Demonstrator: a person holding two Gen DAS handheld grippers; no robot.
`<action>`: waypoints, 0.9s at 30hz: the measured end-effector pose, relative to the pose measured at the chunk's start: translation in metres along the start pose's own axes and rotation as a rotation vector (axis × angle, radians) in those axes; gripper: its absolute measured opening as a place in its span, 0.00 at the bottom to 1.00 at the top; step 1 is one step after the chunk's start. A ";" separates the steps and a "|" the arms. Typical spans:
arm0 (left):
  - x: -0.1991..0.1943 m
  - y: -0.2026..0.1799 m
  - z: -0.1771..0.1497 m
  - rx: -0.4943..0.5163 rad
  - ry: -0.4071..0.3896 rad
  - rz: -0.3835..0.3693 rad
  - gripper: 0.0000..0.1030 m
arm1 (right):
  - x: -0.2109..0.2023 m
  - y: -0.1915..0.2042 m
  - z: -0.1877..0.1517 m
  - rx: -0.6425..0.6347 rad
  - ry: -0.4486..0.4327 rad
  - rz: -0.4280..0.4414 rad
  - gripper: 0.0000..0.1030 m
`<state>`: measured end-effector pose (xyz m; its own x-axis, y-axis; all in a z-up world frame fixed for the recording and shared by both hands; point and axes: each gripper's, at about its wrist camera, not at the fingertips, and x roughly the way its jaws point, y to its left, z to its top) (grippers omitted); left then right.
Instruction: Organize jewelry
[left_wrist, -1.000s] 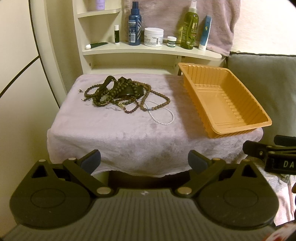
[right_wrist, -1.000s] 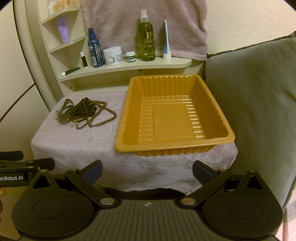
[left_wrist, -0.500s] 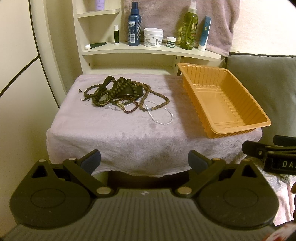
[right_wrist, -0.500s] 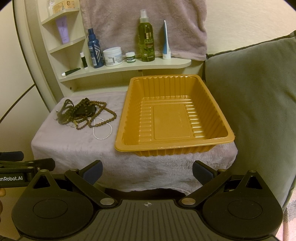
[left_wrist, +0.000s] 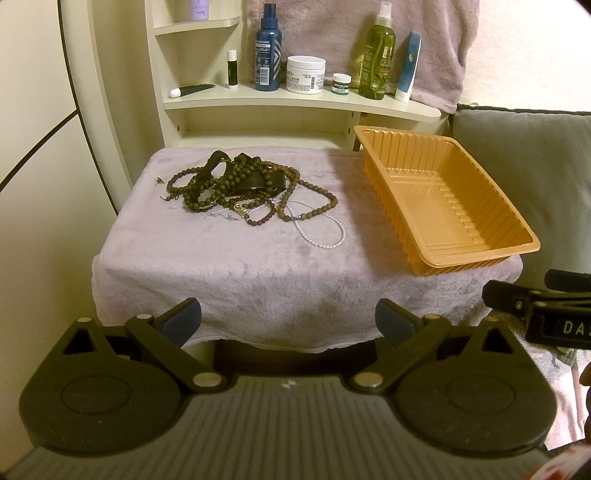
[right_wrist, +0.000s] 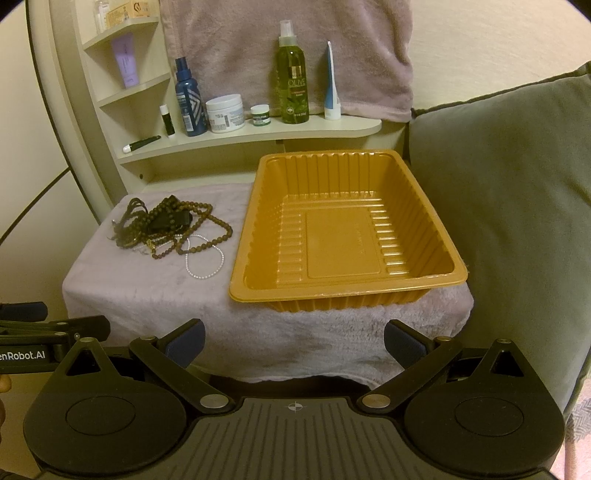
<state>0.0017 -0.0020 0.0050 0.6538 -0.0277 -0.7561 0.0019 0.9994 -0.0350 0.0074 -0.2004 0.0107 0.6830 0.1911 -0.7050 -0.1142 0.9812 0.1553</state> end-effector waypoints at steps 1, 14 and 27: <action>0.000 0.000 0.000 0.000 0.000 0.000 0.97 | 0.000 0.000 0.000 0.000 0.000 0.000 0.99; -0.001 -0.002 0.000 -0.001 -0.002 -0.001 0.97 | 0.000 0.000 -0.001 0.001 -0.002 0.000 0.99; -0.001 -0.001 0.000 -0.002 -0.002 -0.002 0.97 | -0.001 0.000 0.002 0.002 -0.002 0.000 0.99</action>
<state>0.0012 -0.0031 0.0058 0.6554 -0.0296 -0.7547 0.0018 0.9993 -0.0376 0.0080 -0.2007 0.0131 0.6841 0.1906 -0.7040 -0.1126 0.9813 0.1562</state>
